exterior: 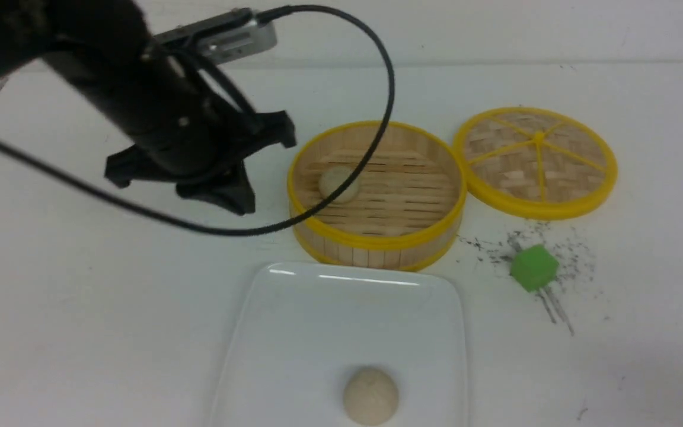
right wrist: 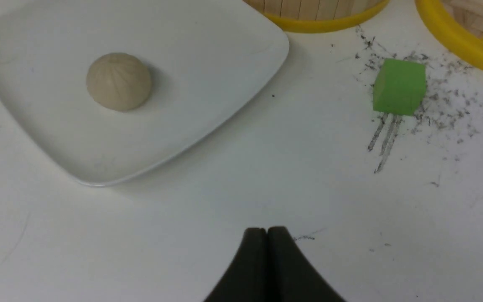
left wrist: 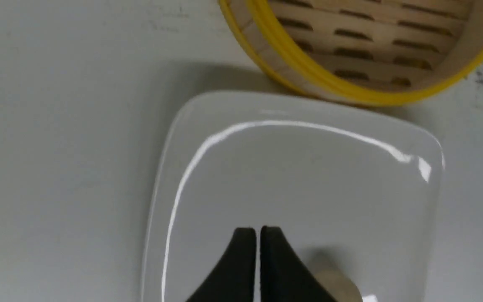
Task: Put the steamed buns into the plate on the white tablecloth.
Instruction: 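Reach into the bamboo steamer and grasp a bun with the left gripper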
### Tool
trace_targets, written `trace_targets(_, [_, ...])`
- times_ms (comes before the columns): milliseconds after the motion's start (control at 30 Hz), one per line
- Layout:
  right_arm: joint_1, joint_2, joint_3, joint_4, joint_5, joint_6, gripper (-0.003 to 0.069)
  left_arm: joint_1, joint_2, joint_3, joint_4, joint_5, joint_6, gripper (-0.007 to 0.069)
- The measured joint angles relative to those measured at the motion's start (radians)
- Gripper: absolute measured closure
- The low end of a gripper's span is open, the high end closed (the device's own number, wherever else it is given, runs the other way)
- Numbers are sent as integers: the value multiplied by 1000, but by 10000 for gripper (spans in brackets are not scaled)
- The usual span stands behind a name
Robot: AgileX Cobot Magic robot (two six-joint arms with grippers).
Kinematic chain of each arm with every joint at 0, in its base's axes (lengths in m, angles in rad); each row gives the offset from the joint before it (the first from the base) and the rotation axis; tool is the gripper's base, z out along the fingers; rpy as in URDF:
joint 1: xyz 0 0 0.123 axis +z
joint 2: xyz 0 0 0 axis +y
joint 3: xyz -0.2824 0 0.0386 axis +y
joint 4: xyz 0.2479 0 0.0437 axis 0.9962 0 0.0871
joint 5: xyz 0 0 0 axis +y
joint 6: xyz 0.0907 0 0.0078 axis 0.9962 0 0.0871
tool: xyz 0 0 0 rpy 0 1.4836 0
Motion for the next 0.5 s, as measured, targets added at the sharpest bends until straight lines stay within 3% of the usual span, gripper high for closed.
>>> trace_targets(33, [0,0,0,0,-1,0,664,0,0,0,0,0,0,551])
trace_targets(200, [0,0,1,-3,-16,0,659,-57,271,-317,57,56,-22,363])
trace_targets(333, [0,0,1,-7,-16,0,657,-61,409,-482,61,73,-22,260])
trace_targets(500, [0,0,1,-7,-16,0,653,-61,525,-601,65,71,-20,221])
